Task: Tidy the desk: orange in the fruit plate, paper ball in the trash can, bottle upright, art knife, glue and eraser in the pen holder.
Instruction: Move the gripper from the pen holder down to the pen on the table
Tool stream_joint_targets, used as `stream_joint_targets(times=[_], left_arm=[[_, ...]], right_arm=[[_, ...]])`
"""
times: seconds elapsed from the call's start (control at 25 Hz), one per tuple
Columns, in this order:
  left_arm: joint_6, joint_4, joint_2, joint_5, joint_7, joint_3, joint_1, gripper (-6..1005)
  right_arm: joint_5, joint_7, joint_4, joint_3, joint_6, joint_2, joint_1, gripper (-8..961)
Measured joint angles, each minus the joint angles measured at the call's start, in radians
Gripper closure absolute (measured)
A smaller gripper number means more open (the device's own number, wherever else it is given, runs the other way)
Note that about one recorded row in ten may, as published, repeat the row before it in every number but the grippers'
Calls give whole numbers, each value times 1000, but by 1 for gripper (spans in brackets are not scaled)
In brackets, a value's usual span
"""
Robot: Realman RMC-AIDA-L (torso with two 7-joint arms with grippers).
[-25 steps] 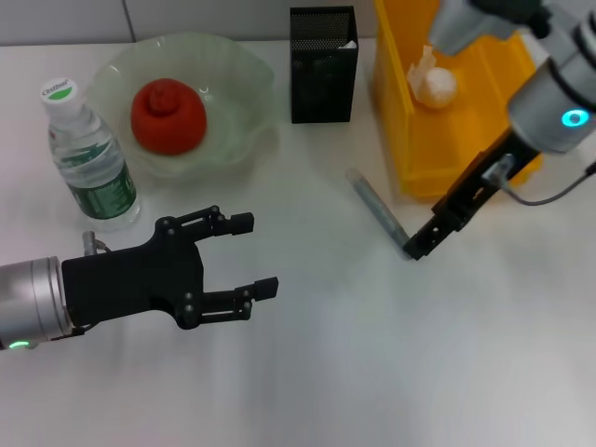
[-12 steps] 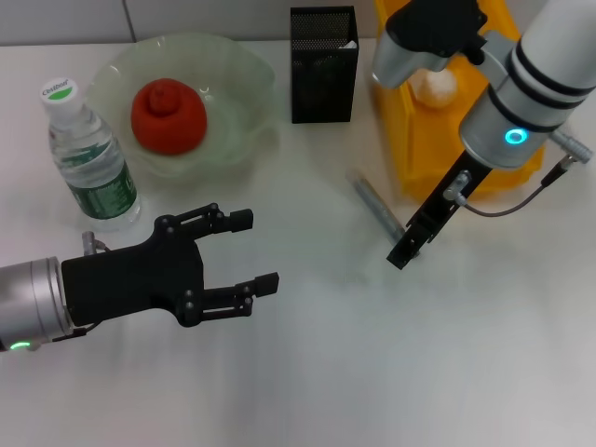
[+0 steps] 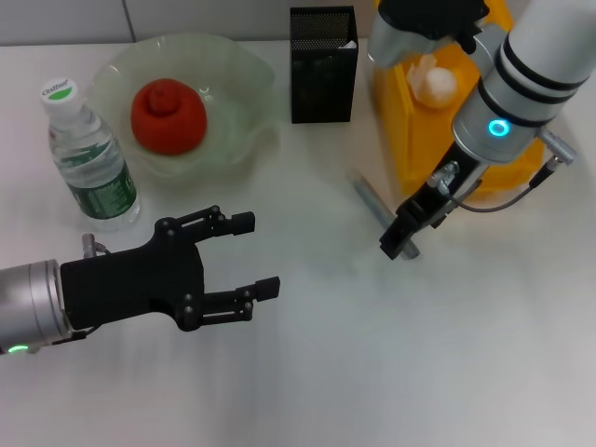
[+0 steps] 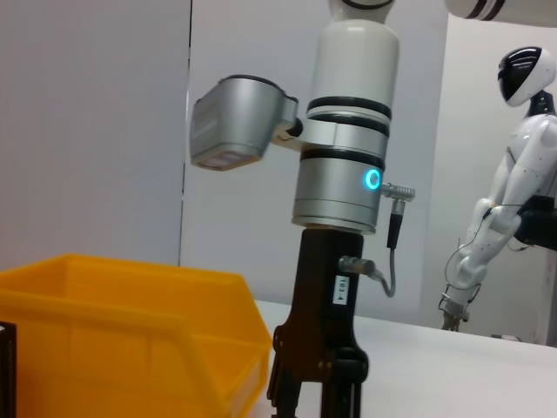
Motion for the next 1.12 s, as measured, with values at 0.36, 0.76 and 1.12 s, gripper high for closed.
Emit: stream_joint_targets(times=[0.36, 0.76, 1.12], left_arm=[[25, 6, 7, 0, 0, 0, 0, 180], [35, 8, 8, 0, 0, -1, 0, 180], [36, 9, 9, -3, 0, -2, 0, 181]], right_arm=[[-19, 106, 41, -8, 18, 1, 40, 152], [-19, 125, 129, -12, 88, 5, 68, 152], [4, 117, 159, -59, 143, 8, 64, 157]])
